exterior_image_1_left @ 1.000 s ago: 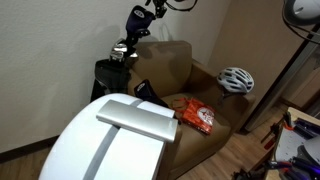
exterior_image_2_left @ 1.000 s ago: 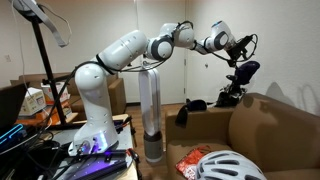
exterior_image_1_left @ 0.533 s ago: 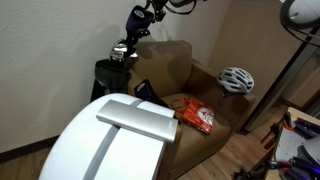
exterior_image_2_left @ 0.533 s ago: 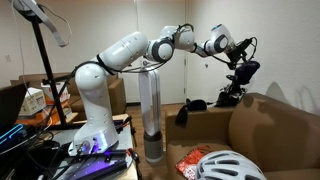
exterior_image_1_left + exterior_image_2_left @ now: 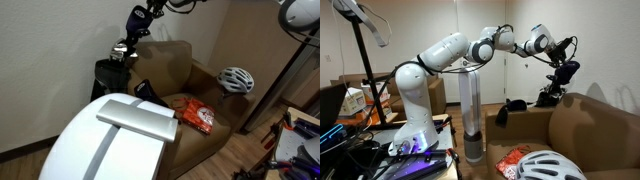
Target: Remove the cover from the golf club and place it on the sofa
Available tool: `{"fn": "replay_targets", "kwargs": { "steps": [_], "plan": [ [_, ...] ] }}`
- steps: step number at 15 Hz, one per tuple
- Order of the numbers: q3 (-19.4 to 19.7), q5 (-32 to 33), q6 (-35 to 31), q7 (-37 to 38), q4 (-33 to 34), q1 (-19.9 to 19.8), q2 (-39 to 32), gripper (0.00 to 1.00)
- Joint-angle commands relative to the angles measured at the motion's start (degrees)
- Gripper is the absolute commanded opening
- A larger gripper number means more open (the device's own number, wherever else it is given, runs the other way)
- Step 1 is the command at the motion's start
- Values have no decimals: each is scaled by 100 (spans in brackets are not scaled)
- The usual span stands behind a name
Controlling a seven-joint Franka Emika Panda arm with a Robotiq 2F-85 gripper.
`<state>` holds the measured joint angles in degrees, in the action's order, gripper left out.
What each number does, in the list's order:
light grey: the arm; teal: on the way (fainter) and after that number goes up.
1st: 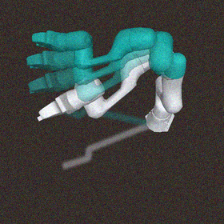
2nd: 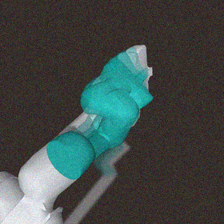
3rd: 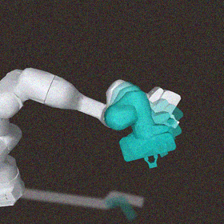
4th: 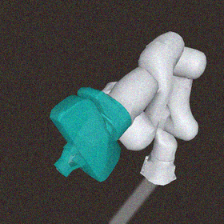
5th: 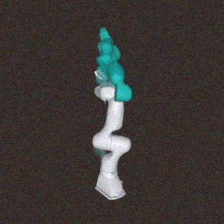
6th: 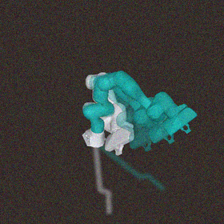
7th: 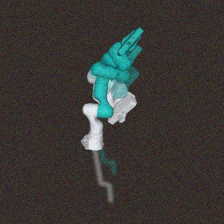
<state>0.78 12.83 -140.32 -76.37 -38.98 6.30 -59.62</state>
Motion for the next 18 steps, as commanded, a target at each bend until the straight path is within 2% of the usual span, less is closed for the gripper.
{"fn": "replay_targets", "kwargs": {
  "steps": [1, 2, 5, 8, 14, 18],
  "plan": [
    [46, 23, 33, -26, 352, 4, -176, 15],
    [54, 24, 27, -16, 356, 4, -180, 9],
    [37, 8, 35, -43, 339, -8, -167, 5],
    [121, 37, 60, 90, 299, -11, -77, 8],
    [650, 121, 154, 844, 189, 17, 272, 7],
    [1216, 218, 196, 1749, 17, 132, 497, 7]
  ]
}}
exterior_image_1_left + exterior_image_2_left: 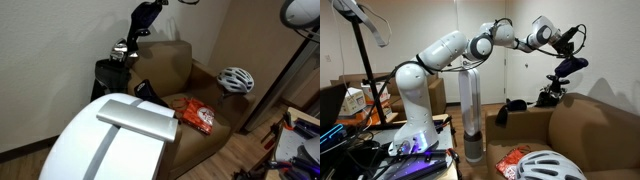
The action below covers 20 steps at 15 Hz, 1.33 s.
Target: Remove the cover from the golf club and place it on the sofa
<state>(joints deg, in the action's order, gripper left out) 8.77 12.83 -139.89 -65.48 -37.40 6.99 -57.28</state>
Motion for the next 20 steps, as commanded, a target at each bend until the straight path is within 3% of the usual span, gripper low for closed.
{"fn": "replay_targets", "kwargs": {
  "steps": [1, 12, 15, 20],
  "plan": [
    [577, 216, 229, 900, -202, 68, 326, 7],
    [1893, 241, 1098, 2983, -918, 289, 861, 7],
    [2398, 420, 1605, 3512, -1380, 598, 1156, 7],
    [2787, 506, 2482, 3704, -2257, 1142, 1634, 7]
  ]
}}
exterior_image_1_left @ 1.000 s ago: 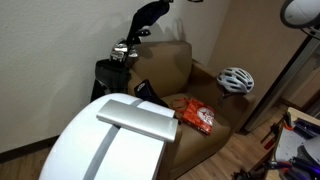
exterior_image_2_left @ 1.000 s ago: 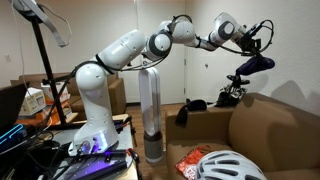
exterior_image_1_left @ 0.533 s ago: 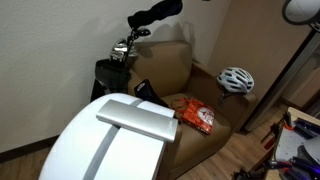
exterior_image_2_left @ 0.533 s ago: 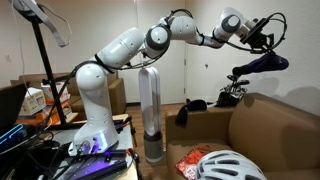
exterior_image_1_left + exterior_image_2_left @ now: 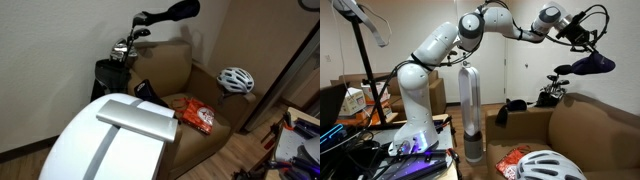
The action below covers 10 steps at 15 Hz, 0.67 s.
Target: Remove the cover from the golf club and place it on the sofa
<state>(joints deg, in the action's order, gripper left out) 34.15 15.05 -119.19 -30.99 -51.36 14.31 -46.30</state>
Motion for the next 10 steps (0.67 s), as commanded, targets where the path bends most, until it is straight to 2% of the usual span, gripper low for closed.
{"fn": "replay_targets", "kwargs": {
  "steps": [1, 4, 6, 7, 8, 10],
  "plan": [
    [317, 310, 553, 220, -1117, 540, 712, 7],
    [389, 284, 673, 94, -1648, 780, 1001, 7],
    [161, 78, 414, -260, -1761, 744, 970, 7],
    [-849, 517, 359, -247, -1734, 211, 1130, 7],
    [-1107, 521, 312, -311, -1752, 105, 1092, 7],
    [-1992, 516, 168, -339, -1706, -329, 912, 7]
  ]
}}
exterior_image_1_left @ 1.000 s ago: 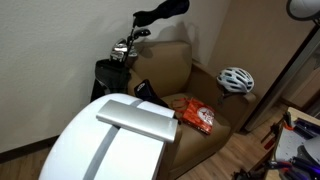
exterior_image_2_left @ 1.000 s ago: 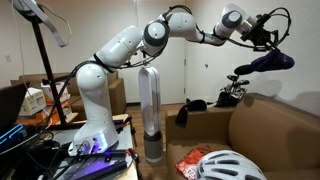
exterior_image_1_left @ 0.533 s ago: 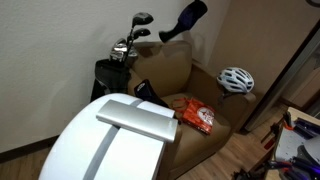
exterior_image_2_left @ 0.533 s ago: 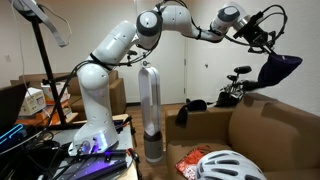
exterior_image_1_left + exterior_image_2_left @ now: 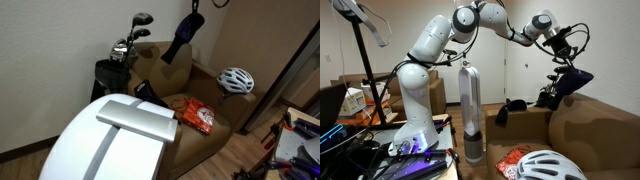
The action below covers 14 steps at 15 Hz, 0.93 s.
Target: Remove the cover from the golf club and place it on the sofa
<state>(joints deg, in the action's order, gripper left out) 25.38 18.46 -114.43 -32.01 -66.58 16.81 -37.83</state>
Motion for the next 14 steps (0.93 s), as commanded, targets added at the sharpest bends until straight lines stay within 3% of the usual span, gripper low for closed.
{"fn": "replay_targets", "kwargs": {
  "steps": [1, 4, 7, 14],
  "plan": [
    [-1482, 78, -407, -267, -181, -746, -80, 7],
    [-2328, -201, -456, -704, -124, -1176, -418, 7],
    [-2854, -371, -255, -1349, 78, -1424, -793, 7],
    [-3351, -850, 678, -2939, 829, -1558, -1892, 7]
  ]
}}
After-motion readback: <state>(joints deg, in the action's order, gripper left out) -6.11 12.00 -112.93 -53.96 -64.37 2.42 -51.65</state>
